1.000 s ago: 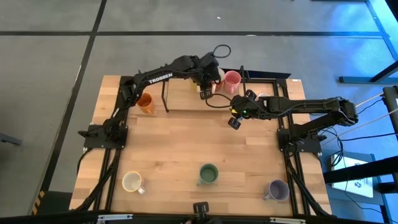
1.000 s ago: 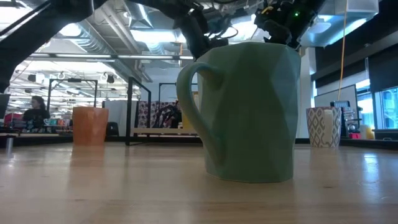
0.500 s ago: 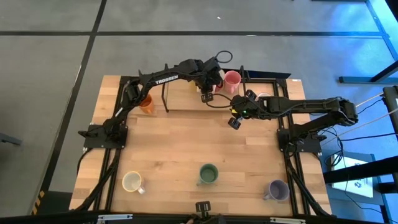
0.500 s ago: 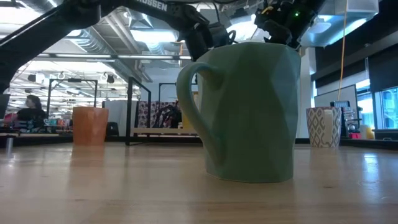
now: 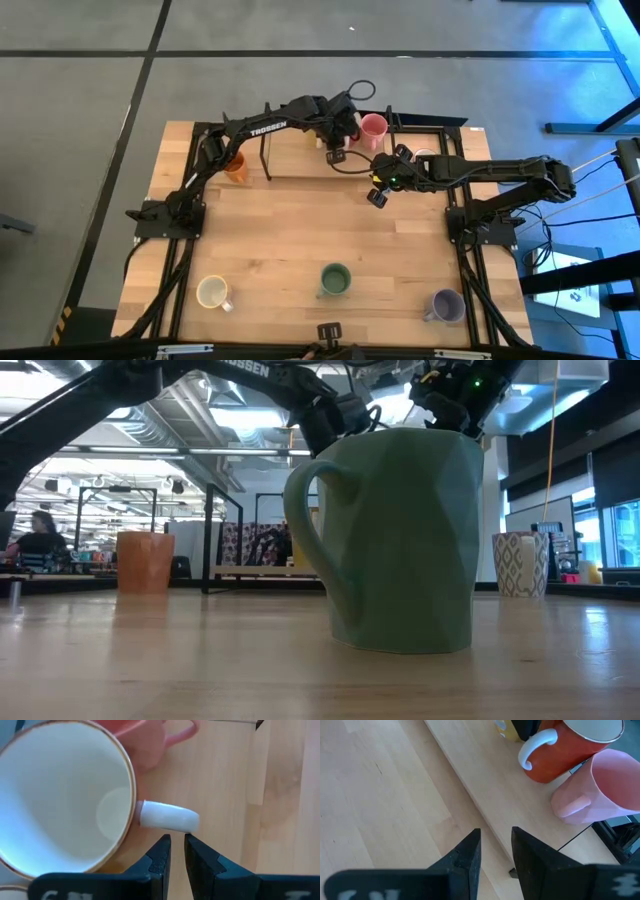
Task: Place coffee mugs
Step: Adjust the red mug on the shelf, then put the orange patterned mug on the shelf
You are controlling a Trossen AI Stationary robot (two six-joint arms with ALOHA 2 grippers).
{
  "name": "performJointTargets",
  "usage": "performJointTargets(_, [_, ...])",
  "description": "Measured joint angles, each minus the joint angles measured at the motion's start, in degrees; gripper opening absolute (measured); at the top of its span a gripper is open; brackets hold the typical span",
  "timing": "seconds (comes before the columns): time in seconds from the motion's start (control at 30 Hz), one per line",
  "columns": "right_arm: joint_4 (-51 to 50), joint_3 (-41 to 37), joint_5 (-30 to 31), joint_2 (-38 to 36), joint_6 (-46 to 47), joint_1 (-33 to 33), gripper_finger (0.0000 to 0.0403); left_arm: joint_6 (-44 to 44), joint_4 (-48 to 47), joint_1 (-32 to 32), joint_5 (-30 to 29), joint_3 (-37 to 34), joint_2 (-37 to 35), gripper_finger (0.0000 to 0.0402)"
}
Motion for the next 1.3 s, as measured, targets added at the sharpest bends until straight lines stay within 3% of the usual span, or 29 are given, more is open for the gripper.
performJointTargets(0.47, [0.01,0.00,0.00,0.00,0.00,0.00,0.0097,-1.42,-0.24,-0.09,-0.02,0.00,-1.53,0.0048])
performJointTargets(0.77, [0.20,-0.02,-0.10,-0.99,0.02,-0.02,0.0097,-1.95,-3.19,-0.77,-0.42,0.02,-9.28,0.0048])
performJointTargets(1.07, [0.51,0.00,-2.04,-3.28,0.46,0.00,0.0097,-5.38,-15.11,-2.66,-1.37,-0.02,-19.99,0.0048])
performJointTargets(1.17, [1.11,0.00,-3.38,-3.82,0.50,0.00,0.0097,-7.69,-16.18,-3.33,-1.48,-2.49,-24.17,0.0048])
performJointTargets(1.3, [1.41,0.00,-6.08,-4.29,0.50,0.00,0.0097,-10.67,-13.56,-4.93,-2.13,-12.93,-32.45,0.0048])
